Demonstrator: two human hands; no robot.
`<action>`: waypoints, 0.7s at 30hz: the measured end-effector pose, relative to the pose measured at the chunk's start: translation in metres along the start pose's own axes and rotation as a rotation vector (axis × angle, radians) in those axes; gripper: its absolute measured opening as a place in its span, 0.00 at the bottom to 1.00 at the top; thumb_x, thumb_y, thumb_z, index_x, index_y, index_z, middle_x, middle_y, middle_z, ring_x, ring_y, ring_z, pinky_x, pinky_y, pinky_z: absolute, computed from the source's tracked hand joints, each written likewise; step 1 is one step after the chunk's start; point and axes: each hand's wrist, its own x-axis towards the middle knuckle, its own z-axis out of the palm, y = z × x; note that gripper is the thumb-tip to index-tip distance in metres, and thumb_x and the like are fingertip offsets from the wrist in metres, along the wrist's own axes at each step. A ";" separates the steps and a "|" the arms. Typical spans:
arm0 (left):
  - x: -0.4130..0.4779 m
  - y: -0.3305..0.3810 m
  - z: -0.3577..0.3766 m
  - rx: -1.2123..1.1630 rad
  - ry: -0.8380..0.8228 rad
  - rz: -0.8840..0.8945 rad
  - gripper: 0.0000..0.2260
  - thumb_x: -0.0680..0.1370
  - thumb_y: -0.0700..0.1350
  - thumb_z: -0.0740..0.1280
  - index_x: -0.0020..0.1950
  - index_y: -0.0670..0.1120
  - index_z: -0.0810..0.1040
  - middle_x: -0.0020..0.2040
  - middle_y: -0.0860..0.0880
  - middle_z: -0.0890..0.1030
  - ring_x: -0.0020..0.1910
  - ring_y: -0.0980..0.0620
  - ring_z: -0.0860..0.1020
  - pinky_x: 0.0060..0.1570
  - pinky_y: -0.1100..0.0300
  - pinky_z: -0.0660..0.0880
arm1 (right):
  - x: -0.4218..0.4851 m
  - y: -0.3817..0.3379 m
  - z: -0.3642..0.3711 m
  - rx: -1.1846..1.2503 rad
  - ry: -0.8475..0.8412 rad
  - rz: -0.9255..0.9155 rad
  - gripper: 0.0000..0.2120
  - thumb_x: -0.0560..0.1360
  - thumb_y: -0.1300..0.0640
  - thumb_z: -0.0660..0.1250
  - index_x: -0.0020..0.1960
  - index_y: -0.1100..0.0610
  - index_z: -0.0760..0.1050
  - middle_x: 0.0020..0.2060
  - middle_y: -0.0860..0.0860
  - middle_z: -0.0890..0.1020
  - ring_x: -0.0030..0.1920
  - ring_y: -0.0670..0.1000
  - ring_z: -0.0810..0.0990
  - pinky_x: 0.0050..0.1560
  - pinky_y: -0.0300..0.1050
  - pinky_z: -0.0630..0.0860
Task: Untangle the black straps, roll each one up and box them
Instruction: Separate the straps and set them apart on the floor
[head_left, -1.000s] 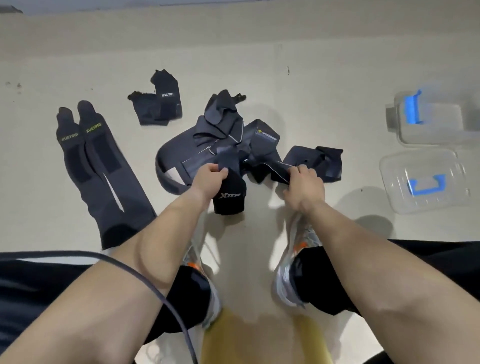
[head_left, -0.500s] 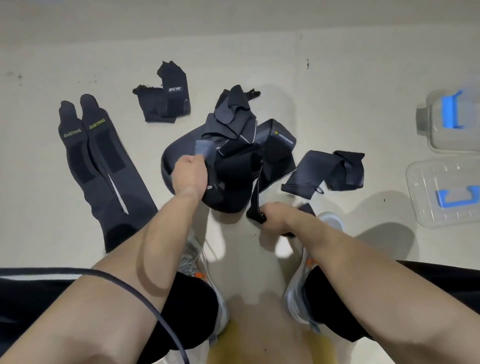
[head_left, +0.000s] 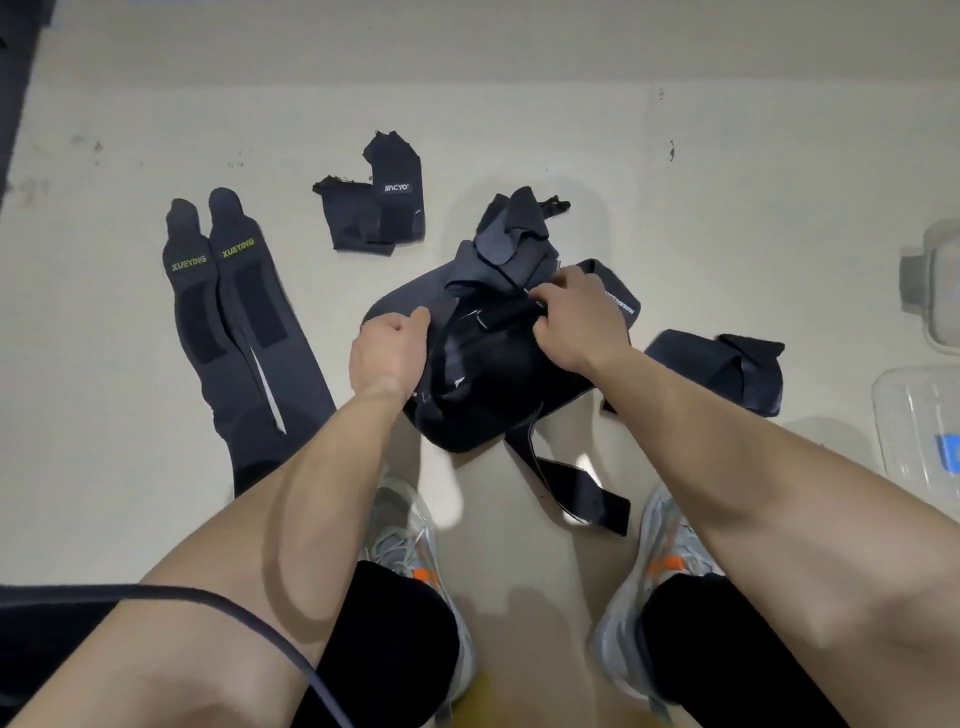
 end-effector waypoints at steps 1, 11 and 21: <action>0.004 -0.001 0.002 -0.007 -0.011 0.009 0.19 0.78 0.55 0.62 0.32 0.49 0.62 0.32 0.48 0.65 0.33 0.48 0.64 0.37 0.54 0.66 | 0.010 -0.004 0.004 -0.050 -0.045 -0.009 0.20 0.78 0.53 0.61 0.70 0.51 0.75 0.70 0.56 0.70 0.70 0.60 0.66 0.64 0.55 0.70; 0.038 0.001 0.023 -0.104 -0.016 -0.043 0.15 0.78 0.52 0.64 0.34 0.50 0.68 0.28 0.58 0.68 0.27 0.57 0.66 0.38 0.57 0.67 | 0.032 -0.011 0.018 0.534 -0.026 0.154 0.02 0.71 0.53 0.73 0.41 0.51 0.83 0.40 0.42 0.84 0.45 0.44 0.82 0.51 0.42 0.78; 0.039 0.010 0.042 0.291 -0.391 0.213 0.26 0.75 0.60 0.65 0.73 0.63 0.70 0.64 0.54 0.81 0.64 0.47 0.77 0.58 0.54 0.72 | 0.014 0.043 -0.036 -0.135 -0.073 0.348 0.13 0.71 0.56 0.67 0.54 0.48 0.80 0.51 0.53 0.84 0.54 0.59 0.81 0.51 0.47 0.72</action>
